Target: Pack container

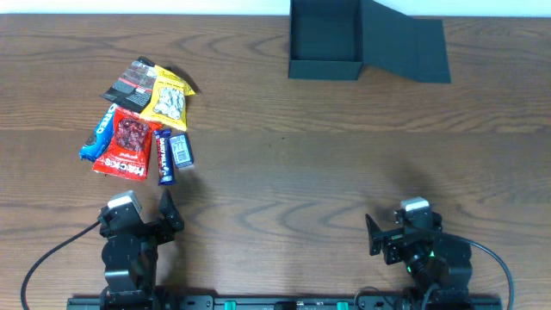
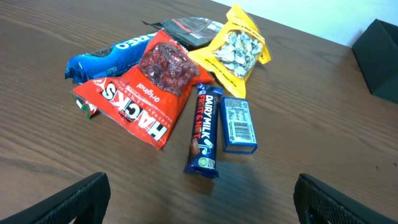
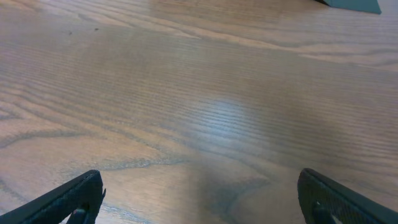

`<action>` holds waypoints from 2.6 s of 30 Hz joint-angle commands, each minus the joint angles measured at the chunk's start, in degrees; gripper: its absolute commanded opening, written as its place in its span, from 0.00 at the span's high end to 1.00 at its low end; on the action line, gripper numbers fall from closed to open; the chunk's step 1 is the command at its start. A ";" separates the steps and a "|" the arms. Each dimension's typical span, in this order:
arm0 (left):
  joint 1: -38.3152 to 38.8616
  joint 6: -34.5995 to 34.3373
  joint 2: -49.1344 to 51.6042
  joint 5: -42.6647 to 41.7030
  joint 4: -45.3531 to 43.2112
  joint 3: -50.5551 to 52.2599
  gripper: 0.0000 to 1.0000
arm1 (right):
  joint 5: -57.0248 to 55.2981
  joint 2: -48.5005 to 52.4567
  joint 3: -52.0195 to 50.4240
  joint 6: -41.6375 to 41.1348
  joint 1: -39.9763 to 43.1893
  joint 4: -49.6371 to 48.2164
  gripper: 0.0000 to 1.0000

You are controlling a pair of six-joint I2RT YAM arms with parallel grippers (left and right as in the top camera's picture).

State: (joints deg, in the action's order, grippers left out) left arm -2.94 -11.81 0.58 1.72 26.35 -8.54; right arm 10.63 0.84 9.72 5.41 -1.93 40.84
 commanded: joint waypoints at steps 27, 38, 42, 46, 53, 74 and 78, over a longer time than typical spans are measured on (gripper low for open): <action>-0.04 0.22 -0.33 0.15 -0.02 1.05 0.05 | -0.31 -0.52 -0.31 -0.66 0.79 -0.09 0.01; -0.04 0.22 -0.33 0.15 -0.02 1.05 0.05 | -0.33 -0.52 -0.31 -0.66 0.79 -0.09 0.01; -0.04 0.22 -0.33 0.15 -0.02 1.05 0.05 | -0.33 -0.52 -0.31 -0.66 0.79 -0.09 0.01; -0.04 0.22 -0.33 0.15 -0.02 1.05 0.05 | -0.31 -0.52 -0.31 -0.66 0.79 -0.09 0.01; -0.04 0.22 -0.33 0.15 -0.02 1.05 0.05 | 4.46 -0.52 -0.26 -4.13 0.79 -1.70 0.01; -0.04 0.22 -0.33 0.15 -0.02 1.05 0.05 | 31.28 8.44 0.83 -65.48 0.79 -31.91 0.01; -0.04 0.22 -0.33 0.15 -0.02 1.05 0.05 | 30.77 21.44 5.81 -59.21 0.79 -32.28 0.01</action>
State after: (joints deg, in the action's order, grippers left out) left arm -2.94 -11.81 0.58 1.72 26.35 -8.54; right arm 40.38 16.12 11.44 -56.93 -1.96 8.93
